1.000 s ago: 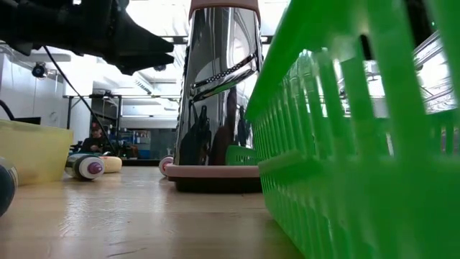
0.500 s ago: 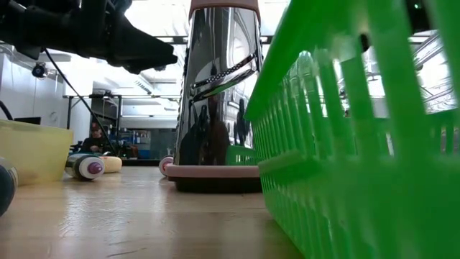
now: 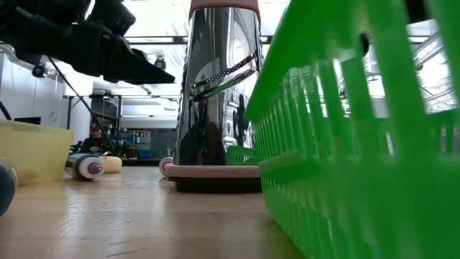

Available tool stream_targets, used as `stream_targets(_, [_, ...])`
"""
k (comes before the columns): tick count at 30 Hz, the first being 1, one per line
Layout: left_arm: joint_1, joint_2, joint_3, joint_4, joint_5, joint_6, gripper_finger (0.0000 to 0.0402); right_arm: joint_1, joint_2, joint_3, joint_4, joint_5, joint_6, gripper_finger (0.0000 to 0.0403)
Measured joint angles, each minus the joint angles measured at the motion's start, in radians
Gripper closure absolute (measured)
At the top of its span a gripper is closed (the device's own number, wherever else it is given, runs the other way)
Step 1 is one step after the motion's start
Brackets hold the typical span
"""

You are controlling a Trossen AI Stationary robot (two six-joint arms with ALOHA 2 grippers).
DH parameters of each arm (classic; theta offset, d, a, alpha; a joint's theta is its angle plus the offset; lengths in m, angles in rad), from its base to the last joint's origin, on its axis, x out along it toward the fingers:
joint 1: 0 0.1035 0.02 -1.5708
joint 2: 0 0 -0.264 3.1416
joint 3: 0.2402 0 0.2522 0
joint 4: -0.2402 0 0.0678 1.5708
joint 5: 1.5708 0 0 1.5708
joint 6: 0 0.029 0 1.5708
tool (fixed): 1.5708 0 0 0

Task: Pick & Place Food Item
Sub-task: Put the right yellow donut into the green bin

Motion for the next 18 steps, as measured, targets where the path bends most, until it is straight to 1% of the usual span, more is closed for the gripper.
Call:
stream_targets(3, [0.028, 0.000, 0.000, -0.003, 0.044, 0.005, 0.0129, -0.005, 0.023, 0.015, 0.000, 0.009, 0.014, 0.0161])
stream_targets(7, [0.066, 0.000, -0.004, -0.003, 0.102, -0.004, 0.0129, -0.020, 0.086, 0.042, -0.003, 0.024, 0.011, 0.0161])
stream_targets(14, [0.118, 0.000, -0.035, 0.022, 0.136, -0.033, 0.0129, -0.061, 0.252, 0.094, -0.010, 0.021, -0.013, 0.0161])
stream_targets(16, [0.124, 0.000, -0.049, 0.047, 0.140, -0.041, 0.0129, -0.069, 0.293, 0.117, -0.042, 0.017, -0.027, 0.0161])
stream_targets(18, [0.125, 0.000, -0.059, 0.082, 0.142, -0.055, 0.0129, -0.078, 0.315, 0.144, -0.129, 0.008, -0.029, 0.0161])
